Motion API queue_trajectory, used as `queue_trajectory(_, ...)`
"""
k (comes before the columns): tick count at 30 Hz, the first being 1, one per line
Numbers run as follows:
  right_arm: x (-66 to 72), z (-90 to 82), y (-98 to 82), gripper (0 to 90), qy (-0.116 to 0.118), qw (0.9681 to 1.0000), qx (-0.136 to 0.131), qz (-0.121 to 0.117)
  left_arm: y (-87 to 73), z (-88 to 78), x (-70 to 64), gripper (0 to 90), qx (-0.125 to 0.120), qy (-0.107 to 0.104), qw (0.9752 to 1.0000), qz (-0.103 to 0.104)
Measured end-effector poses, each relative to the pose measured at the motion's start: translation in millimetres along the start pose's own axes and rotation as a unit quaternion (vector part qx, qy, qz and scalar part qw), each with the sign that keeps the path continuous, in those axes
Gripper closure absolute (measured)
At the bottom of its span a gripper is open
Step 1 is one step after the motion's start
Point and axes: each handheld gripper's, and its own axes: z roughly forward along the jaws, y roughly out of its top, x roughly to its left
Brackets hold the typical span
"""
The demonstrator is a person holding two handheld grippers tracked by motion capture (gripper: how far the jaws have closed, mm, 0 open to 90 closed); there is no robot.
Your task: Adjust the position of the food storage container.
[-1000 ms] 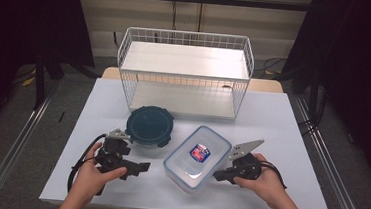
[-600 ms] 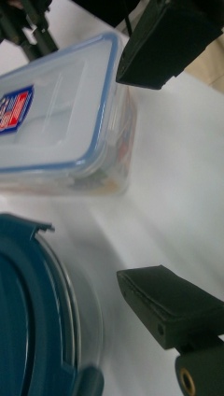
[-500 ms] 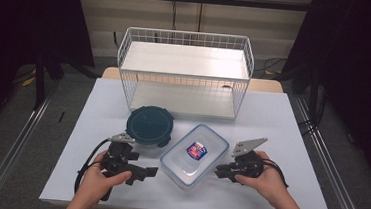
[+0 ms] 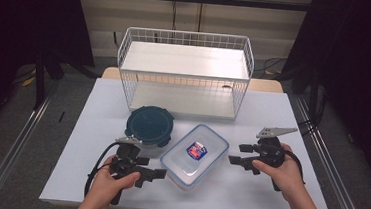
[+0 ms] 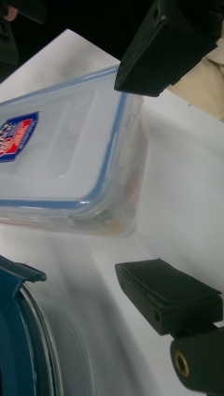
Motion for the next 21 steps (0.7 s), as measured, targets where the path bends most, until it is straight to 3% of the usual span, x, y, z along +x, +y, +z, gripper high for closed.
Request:
queue_trajectory(4, -0.9, 3.2, 5.0, 24.5, -0.005, 0.9999, -0.013, 0.006, 0.8, 1.2, -1.4, 14.4, -0.013, 0.006, 0.9999, -0.005)
queue_trajectory(5, -2.6, 6.8, 8.0, 21.8, -0.009, 0.9997, -0.016, 0.018, 0.8, 2.6, -1.6, 19.1, -0.020, 0.001, 0.9998, -0.008)
queue_trajectory(8, -4.6, 12.0, 9.8, 21.4, -0.010, 0.9997, -0.015, 0.018, 0.9, 3.7, -1.2, 22.4, -0.021, -0.002, 0.9998, -0.005)
queue_trajectory(10, -7.7, 20.6, 12.0, 19.2, -0.002, 0.9993, -0.016, 0.035, 0.8, 5.4, -2.0, 25.9, -0.021, -0.002, 0.9998, -0.003)
queue_trajectory(19, -13.8, 35.3, 18.9, 22.5, -0.014, 0.9985, -0.013, 0.051, -0.4, 10.9, -5.1, 32.1, 0.007, 0.006, 0.9999, 0.009)
queue_trajectory(21, -15.4, 38.0, 19.6, 24.0, -0.016, 0.9983, -0.011, 0.055, -1.1, 12.8, -6.2, 34.1, 0.007, 0.001, 1.0000, -0.001)
